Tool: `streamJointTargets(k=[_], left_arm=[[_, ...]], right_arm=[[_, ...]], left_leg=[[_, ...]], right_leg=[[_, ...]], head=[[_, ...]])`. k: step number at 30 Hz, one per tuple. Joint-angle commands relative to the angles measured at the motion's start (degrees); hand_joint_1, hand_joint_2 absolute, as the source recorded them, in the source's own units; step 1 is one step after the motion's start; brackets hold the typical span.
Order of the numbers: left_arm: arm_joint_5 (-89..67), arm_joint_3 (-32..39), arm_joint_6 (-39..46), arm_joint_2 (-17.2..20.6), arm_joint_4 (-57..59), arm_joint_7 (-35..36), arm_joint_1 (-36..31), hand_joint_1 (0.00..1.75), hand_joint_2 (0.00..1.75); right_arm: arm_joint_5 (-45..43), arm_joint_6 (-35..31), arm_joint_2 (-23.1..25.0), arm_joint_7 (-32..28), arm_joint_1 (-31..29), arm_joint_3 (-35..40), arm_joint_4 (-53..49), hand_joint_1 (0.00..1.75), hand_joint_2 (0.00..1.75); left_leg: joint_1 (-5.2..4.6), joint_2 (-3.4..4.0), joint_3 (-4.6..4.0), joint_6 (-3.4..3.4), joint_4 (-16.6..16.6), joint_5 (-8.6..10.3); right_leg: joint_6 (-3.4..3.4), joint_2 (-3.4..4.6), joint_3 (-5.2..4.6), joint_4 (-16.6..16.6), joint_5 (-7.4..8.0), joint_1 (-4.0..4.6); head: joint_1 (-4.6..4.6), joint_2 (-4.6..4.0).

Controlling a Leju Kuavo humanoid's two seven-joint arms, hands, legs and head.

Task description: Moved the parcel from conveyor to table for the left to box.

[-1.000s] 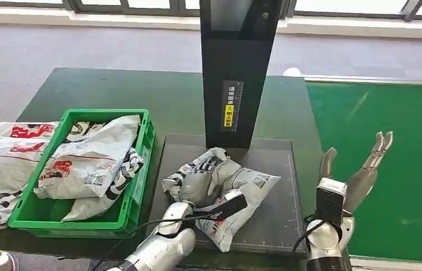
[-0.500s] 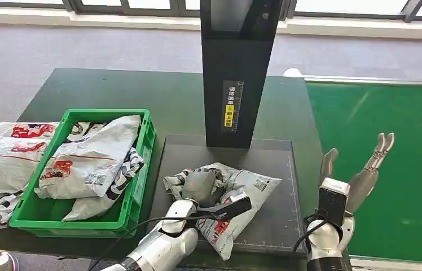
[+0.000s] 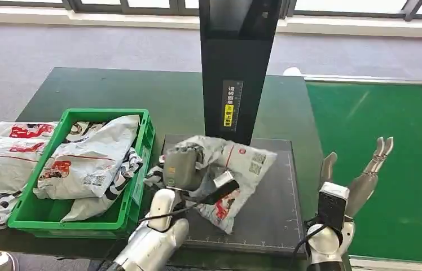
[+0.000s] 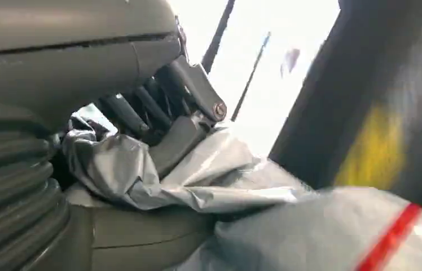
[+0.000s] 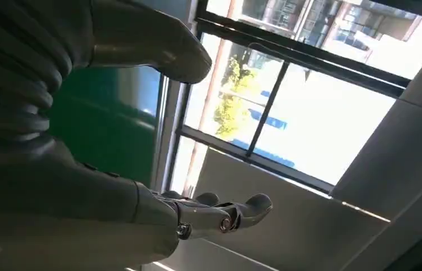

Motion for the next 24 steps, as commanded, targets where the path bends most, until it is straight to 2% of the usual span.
streamJointTargets(k=[1, 4, 5, 13, 17, 20, 24], left_arm=[[2.2, 12.5, -0.2, -0.5, -30.2, -5.2, 11.8, 1.75, 1.75], [1.8, 12.5, -0.2, -0.5, -30.6, -5.0, 11.7, 1.75, 1.75], [1.8, 12.5, -0.2, -0.5, -30.6, -5.0, 11.7, 1.75, 1.75], [0.8, 13.3, -0.2, -0.5, -30.7, -4.5, 11.7, 1.75, 1.75], [1.3, 15.3, -0.2, -0.5, -36.9, -5.4, 12.8, 1.75, 1.75], [2.4, 19.8, -0.2, -0.5, -40.2, -4.7, 12.9, 1.75, 1.75], [8.3, 31.5, -0.2, -0.5, -40.2, -9.4, 12.3, 1.75, 1.75]], right_arm=[[0.2, 0.2, 1.7, 0.1, -1.8, -2.8, 1.1, 0.00, 1.75], [0.0, 0.2, 1.6, 0.1, -1.8, -2.8, 1.1, 0.00, 1.75], [0.0, 0.2, 1.6, 0.1, -1.8, -2.8, 1.1, 0.00, 1.75], [0.0, 0.2, 1.5, 0.1, -2.0, -2.7, 1.3, 0.00, 1.75], [-0.1, 0.2, 1.4, 0.1, -1.9, -2.6, 1.0, 0.00, 1.75], [-0.3, 0.2, 1.2, 0.1, -1.4, -2.6, 0.7, 0.00, 1.75], [-0.8, 0.2, 0.9, 0.1, -0.5, -2.4, 0.1, 0.00, 1.75]], left_leg=[[0.01, 0.31, 0.09, -0.01, -0.1, -0.08], [-0.02, 0.29, 0.34, 0.00, -0.3, -0.08], [-0.01, 0.12, 0.11, 0.01, -0.1, -0.05], [-0.03, 0.11, 0.20, 0.01, -0.2, -0.03], [-0.04, 0.14, 0.18, 0.01, -0.2, -0.05], [-0.02, 0.25, 0.26, 0.00, -0.2, -0.09], [-0.02, 0.20, 0.19, -0.01, -0.2, -0.07]], right_leg=[[-0.05, 0.25, -0.02, -0.1, 0.01, 0.03], [-0.10, 0.21, 0.27, -0.3, -0.01, 0.01], [-0.06, 0.13, 0.07, -0.1, -0.03, 0.01], [-0.07, 0.09, 0.20, -0.2, 0.00, -0.01], [-0.07, 0.13, 0.16, -0.2, -0.01, -0.02], [-0.10, 0.21, 0.21, -0.2, -0.02, 0.00], [-0.09, 0.20, 0.13, -0.1, -0.02, 0.01]], head=[[0.00, 0.02], [0.00, 0.00], [0.00, 0.02], [-0.02, 0.00], [-0.02, 0.02], [-0.02, 0.02], [-0.02, 0.02]])
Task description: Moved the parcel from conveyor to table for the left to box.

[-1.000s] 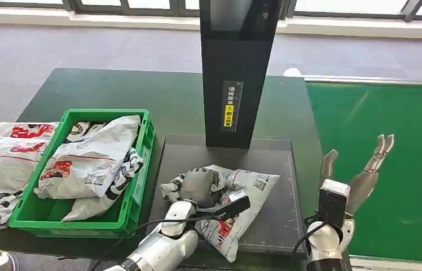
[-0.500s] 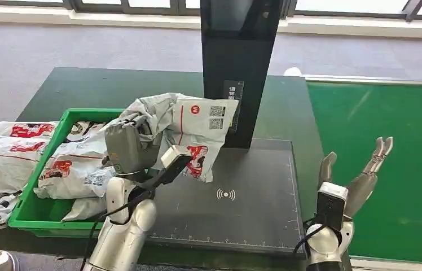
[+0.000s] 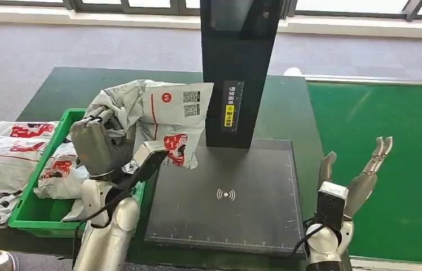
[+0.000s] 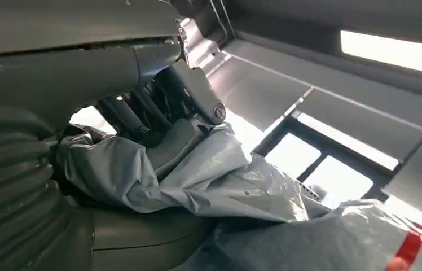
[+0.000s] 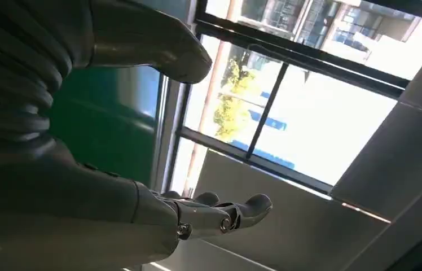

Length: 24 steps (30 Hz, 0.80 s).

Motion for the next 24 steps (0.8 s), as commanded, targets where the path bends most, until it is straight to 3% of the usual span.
streamJointTargets(k=[1, 9, 20, 24], left_arm=[[8.7, 22.4, -0.3, -2.5, -4.1, -6.9, 4.7, 1.75, 1.75], [13.4, 34.3, -0.3, -2.5, -1.6, -10.1, 4.2, 1.75, 1.75], [13.1, 34.8, -0.3, -2.5, -1.1, -9.7, 4.2, 1.75, 1.75], [10.3, 33.7, -0.3, -2.5, 0.3, -6.4, 4.2, 1.75, 1.75]], right_arm=[[-1.0, 0.2, 0.5, 0.1, -0.1, -2.3, -0.2, 0.00, 1.75], [-1.5, 0.2, 0.2, 0.1, 0.5, -2.2, -0.3, 0.00, 1.75], [-1.5, 0.2, 0.2, 0.1, 0.6, -2.1, -0.2, 0.00, 1.75], [-1.5, 0.2, 0.0, 0.1, 0.4, -2.0, 0.2, 0.00, 1.75]], left_leg=[[-0.04, 0.46, 0.38, -0.02, -0.3, -0.07], [0.00, 0.32, 0.26, -0.02, -0.2, -0.03], [0.02, 0.15, 0.22, -0.01, -0.2, 0.01], [0.01, 0.08, 0.15, -0.01, -0.1, 0.01]], right_leg=[[-0.09, 0.37, 0.22, -0.2, 0.05, -0.02], [-0.09, 0.21, 0.13, -0.2, 0.00, 0.00], [-0.10, 0.03, 0.16, -0.2, 0.00, 0.01], [-0.08, -0.04, 0.09, -0.1, -0.03, 0.00]], head=[[0.00, 0.02], [0.00, 0.02], [-0.02, 0.00], [-0.02, 0.02]])
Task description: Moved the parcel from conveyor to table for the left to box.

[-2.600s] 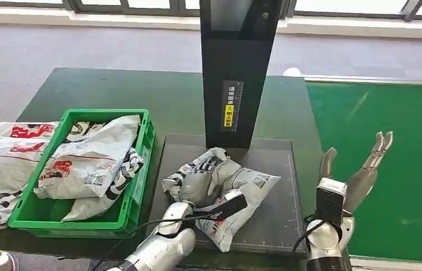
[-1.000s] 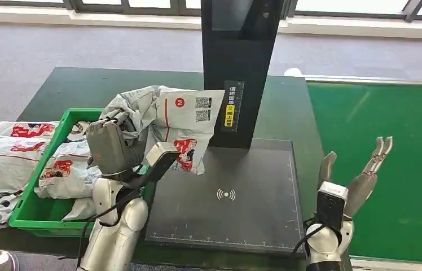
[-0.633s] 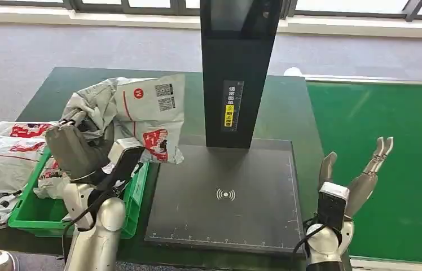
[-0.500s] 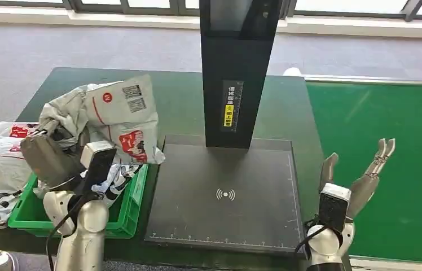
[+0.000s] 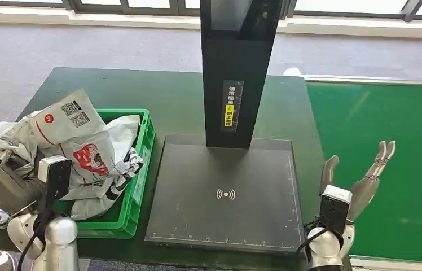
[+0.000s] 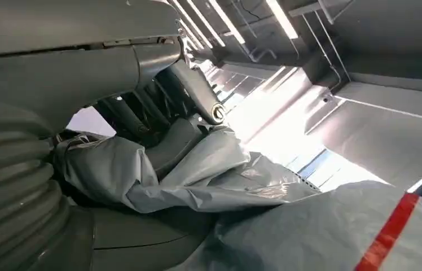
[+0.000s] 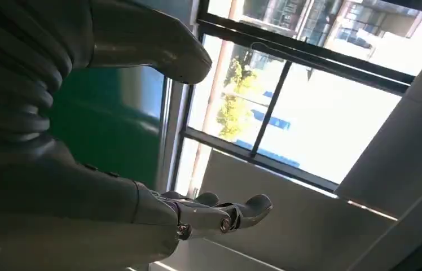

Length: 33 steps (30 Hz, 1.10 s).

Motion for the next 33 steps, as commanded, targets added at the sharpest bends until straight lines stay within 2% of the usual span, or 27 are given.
streamJointTargets(k=[1, 2, 3, 4, 7, 13, 26, 33], left_arm=[[-3.3, 4.6, -0.3, -2.8, 6.9, 2.3, -2.2, 1.75, 1.75], [0.3, 3.7, -0.3, 2.3, 11.4, 2.6, -2.8, 1.68, 1.75], [-3.2, 9.3, -0.3, -2.8, 14.2, -2.6, -5.2, 0.70, 1.75], [-9.7, 2.9, -0.3, -2.8, 13.8, 6.5, -3.9, 0.00, 1.75], [-10.8, 0.6, -0.3, -2.8, 13.5, 9.0, -3.4, 0.00, 1.75], [-10.3, 0.2, -0.3, -2.8, 13.0, 8.8, -3.0, 0.00, 1.75], [-10.3, 0.2, -0.3, -2.8, 13.0, 8.8, -3.0, 0.00, 1.75], [-7.7, 0.9, -0.3, -2.8, 9.9, 6.0, -2.3, 0.00, 1.75]], right_arm=[[0.0, 0.2, 0.1, 0.1, -1.3, -2.3, 1.5, 0.00, 1.75], [0.0, 0.5, 0.2, 0.1, -1.8, -3.1, 1.6, 0.00, 1.75], [1.3, 1.1, 1.5, 0.1, -0.2, -3.4, 0.1, 0.00, 1.75], [0.3, 0.2, 0.2, 0.1, -1.0, -2.9, 1.4, 0.00, 1.75], [0.3, 0.2, 0.2, 0.1, -0.9, -2.8, 1.4, 0.00, 1.75], [0.2, 0.2, 0.2, 0.1, -1.4, -2.9, 2.4, 0.00, 1.75], [0.2, 0.2, 0.2, 0.1, -1.4, -2.9, 2.4, 0.00, 1.75], [-0.1, 0.2, 0.0, 0.1, -1.5, -2.8, 2.9, 0.00, 1.75]], left_leg=[[-0.01, -0.01, 0.18, 0.00, -0.2, 0.03], [-0.03, -0.03, 0.09, 0.00, -0.1, 0.02], [-0.03, -0.02, 0.17, 0.01, -0.2, 0.03], [-0.06, 0.05, 0.28, -0.02, -0.3, 0.07], [-0.01, -0.20, 0.17, 0.02, -0.1, 0.06], [-0.01, 0.03, 0.06, 0.01, 0.0, 0.01], [-0.01, 0.00, 0.10, 0.01, -0.1, 0.02], [0.01, 0.04, 0.06, 0.01, 0.0, 0.01]], right_leg=[[-0.05, -0.09, 0.20, -0.2, 0.02, 0.01], [-0.02, -0.07, 0.10, -0.1, 0.00, -0.02], [-0.03, -0.08, 0.19, -0.2, 0.01, -0.02], [-0.07, -0.03, 0.25, -0.2, 0.04, -0.04], [-0.02, -0.27, 0.23, -0.2, -0.01, -0.01], [-0.01, -0.09, 0.03, 0.0, -0.01, -0.01], [-0.01, -0.13, 0.08, -0.1, -0.01, -0.02], [-0.02, -0.09, 0.05, -0.1, -0.01, 0.00]], head=[[0.00, -0.02], [0.00, -0.02], [0.00, 0.00], [0.00, -0.02], [0.00, 0.00], [0.00, 0.00], [0.00, -0.02], [0.00, 0.00]])
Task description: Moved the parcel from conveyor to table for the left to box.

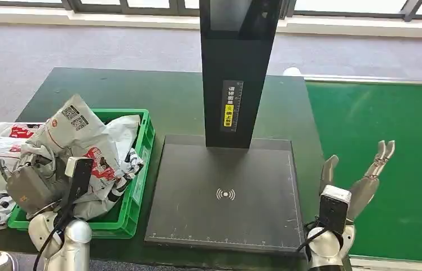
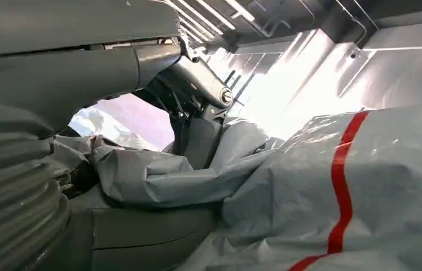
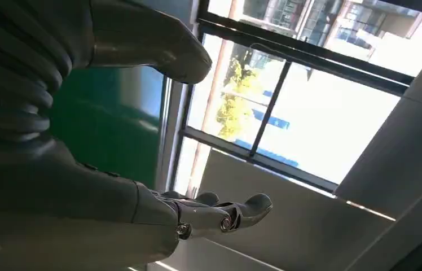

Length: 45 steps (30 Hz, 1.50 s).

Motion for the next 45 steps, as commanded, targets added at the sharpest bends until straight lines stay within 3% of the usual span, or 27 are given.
streamJointTargets(k=[1, 17, 28, 29, 34, 35, 45], left_arm=[[3.3, 0.4, -0.2, -2.7, -0.6, -2.8, -1.1, 0.00, 0.00], [17.9, 5.5, -0.2, -2.7, -7.9, -15.6, -0.3, 0.00, 0.00], [17.4, 5.8, -0.2, -2.7, -6.8, -15.8, -0.6, 0.00, 0.00], [17.0, 5.7, -0.2, -2.7, -6.7, -15.7, -0.6, 0.00, 1.75], [15.6, 4.8, -0.2, -2.7, -6.4, -15.0, -0.5, 0.00, 1.75], [13.8, 1.1, -0.2, -2.7, -9.6, -11.0, 1.7, 0.00, 1.75], [13.9, 2.6, -0.2, -2.7, -6.8, -12.5, 0.0, 0.00, 1.75]], right_arm=[[-0.5, 0.1, 0.0, 0.1, -1.5, -2.8, 2.9, 0.00, 1.75], [-1.0, 0.6, -0.2, 0.1, -1.7, -2.9, 4.8, 0.00, 1.75], [-1.1, 0.4, -0.4, 0.1, -2.2, -2.8, 6.1, 0.00, 1.75], [-1.1, 0.4, -0.5, 0.1, -2.3, -2.7, 6.3, 0.00, 1.75], [-1.2, 0.3, -0.6, 0.1, -2.5, -2.7, 6.5, 0.00, 1.75], [-1.3, 0.3, -0.7, 0.1, -2.3, -2.7, 6.5, 0.00, 1.75], [-1.1, 0.3, -0.6, 0.1, -2.5, -2.8, 6.9, 0.00, 1.75]], left_leg=[[0.02, -0.08, 0.08, 0.01, -0.1, 0.02], [0.01, 0.02, 0.16, 0.01, -0.1, -0.01], [0.00, 0.01, 0.11, 0.01, -0.1, 0.00], [0.00, 0.01, 0.17, 0.01, -0.2, 0.01], [-0.01, -0.01, 0.16, 0.02, -0.2, 0.02], [-0.01, -0.02, 0.14, 0.01, -0.1, 0.01], [0.00, -0.06, 0.08, 0.01, -0.1, 0.01]], right_leg=[[-0.03, -0.15, 0.15, -0.1, -0.01, 0.03], [-0.04, -0.02, 0.23, -0.2, 0.01, 0.03], [-0.03, -0.01, 0.18, -0.1, 0.01, 0.02], [-0.04, -0.03, 0.25, -0.2, 0.03, 0.03], [-0.04, -0.05, 0.24, -0.2, 0.02, 0.02], [-0.03, -0.04, 0.22, -0.1, 0.02, 0.02], [-0.02, -0.07, 0.16, -0.1, 0.00, 0.02]], head=[[0.00, 0.02], [0.02, 0.02], [0.02, 0.00], [0.02, 0.00], [0.02, 0.02], [0.02, 0.02], [0.02, 0.00]])
